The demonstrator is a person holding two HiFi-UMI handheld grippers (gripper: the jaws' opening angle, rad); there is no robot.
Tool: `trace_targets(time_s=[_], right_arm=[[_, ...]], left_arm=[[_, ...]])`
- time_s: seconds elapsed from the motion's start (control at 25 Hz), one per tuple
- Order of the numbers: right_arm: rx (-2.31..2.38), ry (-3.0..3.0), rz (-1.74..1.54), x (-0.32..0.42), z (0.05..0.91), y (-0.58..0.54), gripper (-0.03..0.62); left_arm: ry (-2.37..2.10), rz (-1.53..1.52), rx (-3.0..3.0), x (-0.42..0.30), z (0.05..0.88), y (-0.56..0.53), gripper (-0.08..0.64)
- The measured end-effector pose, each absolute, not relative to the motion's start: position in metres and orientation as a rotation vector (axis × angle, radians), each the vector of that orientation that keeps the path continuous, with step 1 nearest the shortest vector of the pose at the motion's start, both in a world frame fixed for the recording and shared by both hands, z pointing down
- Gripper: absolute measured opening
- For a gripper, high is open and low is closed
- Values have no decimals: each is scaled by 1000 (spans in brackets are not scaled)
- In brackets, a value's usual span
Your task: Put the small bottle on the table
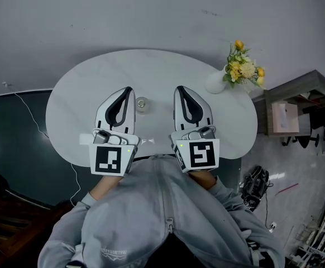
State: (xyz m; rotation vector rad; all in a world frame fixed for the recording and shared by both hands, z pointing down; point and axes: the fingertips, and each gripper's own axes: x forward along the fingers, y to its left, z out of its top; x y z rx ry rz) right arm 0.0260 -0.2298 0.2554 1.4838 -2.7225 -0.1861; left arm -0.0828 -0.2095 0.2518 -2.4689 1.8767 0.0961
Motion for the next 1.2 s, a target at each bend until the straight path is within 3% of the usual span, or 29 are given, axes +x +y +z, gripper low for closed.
trace_targets(time_s=[1.2], right_arm=[[1417,-2729,-194,21,271,-213,26]], left_arm=[[1872,27,-2475,-74,271,-195,6]])
